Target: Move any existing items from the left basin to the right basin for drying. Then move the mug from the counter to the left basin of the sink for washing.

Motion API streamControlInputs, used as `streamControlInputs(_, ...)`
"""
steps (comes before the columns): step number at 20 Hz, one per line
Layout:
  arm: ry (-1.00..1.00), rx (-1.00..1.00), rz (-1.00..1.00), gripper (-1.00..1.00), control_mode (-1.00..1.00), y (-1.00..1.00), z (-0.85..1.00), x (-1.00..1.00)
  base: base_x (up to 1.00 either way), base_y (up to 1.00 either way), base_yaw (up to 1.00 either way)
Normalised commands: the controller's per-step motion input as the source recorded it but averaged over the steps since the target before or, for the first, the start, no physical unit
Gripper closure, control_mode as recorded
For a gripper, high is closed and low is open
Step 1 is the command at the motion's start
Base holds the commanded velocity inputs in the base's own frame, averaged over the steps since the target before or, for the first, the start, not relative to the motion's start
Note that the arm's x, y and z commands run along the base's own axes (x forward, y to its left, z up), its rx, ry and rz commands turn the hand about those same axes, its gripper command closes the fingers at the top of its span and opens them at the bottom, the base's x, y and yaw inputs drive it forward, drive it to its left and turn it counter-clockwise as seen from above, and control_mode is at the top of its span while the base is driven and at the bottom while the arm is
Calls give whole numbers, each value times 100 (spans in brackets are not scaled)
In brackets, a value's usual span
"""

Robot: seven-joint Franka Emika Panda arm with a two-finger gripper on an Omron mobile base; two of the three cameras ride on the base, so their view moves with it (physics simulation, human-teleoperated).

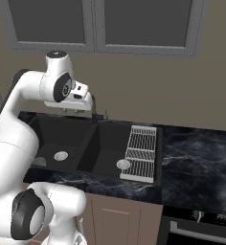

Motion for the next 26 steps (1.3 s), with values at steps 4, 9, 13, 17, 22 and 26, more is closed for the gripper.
streamControlInputs(4,0,-1,0,-100,-100,0,-1,-2,0,0,0)
streamControlInputs(9,-1,-4,0,-100,-100,62,-14,-50,0,0,0)
streamControlInputs(13,2,-5,-1,-100,-100,99,-26,-39,0,0,0)
streamControlInputs(17,4,-4,-1,-100,-100,99,-44,-21,0,0,0)
streamControlInputs(22,8,0,-1,-100,-100,68,-22,-2,0,0,0)
streamControlInputs(26,18,0,0,-100,-100,36,-49,0,0,0,0)
